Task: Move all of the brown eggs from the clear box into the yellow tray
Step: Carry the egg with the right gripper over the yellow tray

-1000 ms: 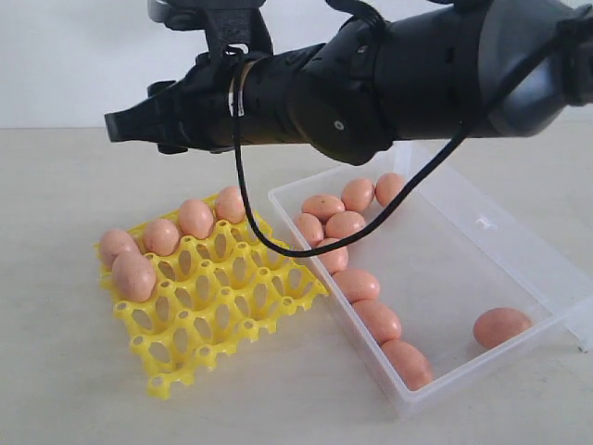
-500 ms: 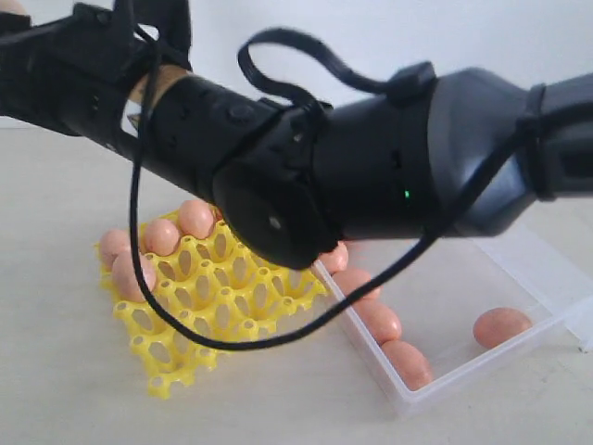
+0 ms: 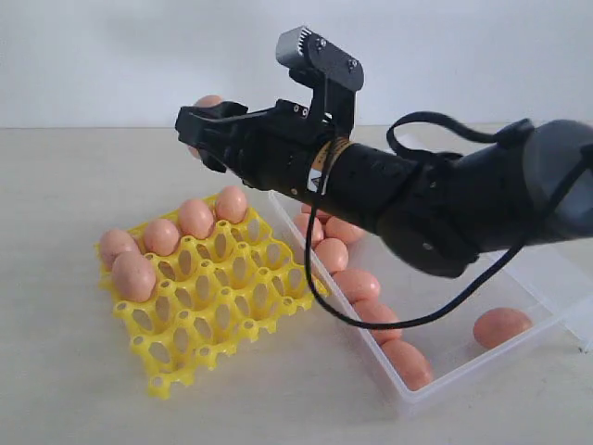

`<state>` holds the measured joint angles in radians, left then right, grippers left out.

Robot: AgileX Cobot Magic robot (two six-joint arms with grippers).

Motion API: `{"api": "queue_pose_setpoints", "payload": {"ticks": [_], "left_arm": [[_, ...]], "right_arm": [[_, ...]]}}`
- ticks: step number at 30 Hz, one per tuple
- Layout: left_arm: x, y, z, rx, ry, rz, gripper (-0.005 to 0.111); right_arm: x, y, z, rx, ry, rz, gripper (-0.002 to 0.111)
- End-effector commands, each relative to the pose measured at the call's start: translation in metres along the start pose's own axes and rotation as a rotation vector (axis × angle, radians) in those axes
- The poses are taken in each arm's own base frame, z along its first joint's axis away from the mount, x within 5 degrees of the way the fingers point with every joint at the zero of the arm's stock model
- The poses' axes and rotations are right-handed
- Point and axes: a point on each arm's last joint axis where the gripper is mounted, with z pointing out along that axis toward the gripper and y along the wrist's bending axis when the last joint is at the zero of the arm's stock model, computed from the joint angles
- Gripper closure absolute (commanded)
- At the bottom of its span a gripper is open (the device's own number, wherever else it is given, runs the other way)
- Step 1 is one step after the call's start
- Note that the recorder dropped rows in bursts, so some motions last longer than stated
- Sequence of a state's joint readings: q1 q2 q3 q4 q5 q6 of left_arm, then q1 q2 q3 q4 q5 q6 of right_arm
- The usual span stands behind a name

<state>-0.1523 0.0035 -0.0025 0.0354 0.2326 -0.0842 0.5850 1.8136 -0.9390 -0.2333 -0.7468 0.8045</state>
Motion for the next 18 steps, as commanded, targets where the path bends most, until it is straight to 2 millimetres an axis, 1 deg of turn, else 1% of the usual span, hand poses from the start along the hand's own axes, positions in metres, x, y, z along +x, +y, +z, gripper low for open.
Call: {"api": "queue_pose_setpoints", "payload": {"ticks": [1,4,6,8,12,14,16,18], "left_arm": [[0.000,0.000,0.000,-0.001,-0.008,-0.003,0.103],[0.000,0.000,0.000,-0.001,-0.008,-0.003,0.103],[0.000,0.000,0.000,-0.001,-0.008,-0.003,0.103],[0.000,0.000,0.000,-0.001,-0.008,-0.003,0.103],[0.000,0.000,0.000,-0.001,-0.008,-0.003,0.103],[0.000,0.000,0.000,-0.001,-0.008,-0.003,0.103],[0.000,0.000,0.000,-0.001,-0.008,-0.003,0.103],[0.000,0.000,0.000,-0.001,-0.008,-0.003,0.103]], "right_arm": [[0.005,-0.003,-0.005,-0.189,0.292,-0.113,0.108],[0.020,-0.009,-0.001,-0.222,0.435,-0.114,0.108],[0.030,-0.014,0.008,-0.244,0.503,-0.076,0.108],[0.037,-0.019,0.017,-0.261,0.534,-0.059,0.108],[0.036,-0.025,0.034,-0.263,0.513,-0.058,0.108],[0.036,-0.027,0.039,-0.263,0.507,-0.074,0.108],[0.034,-0.030,0.044,-0.241,0.499,-0.102,0.108],[0.037,-0.037,0.048,-0.189,0.504,-0.113,0.108]]}}
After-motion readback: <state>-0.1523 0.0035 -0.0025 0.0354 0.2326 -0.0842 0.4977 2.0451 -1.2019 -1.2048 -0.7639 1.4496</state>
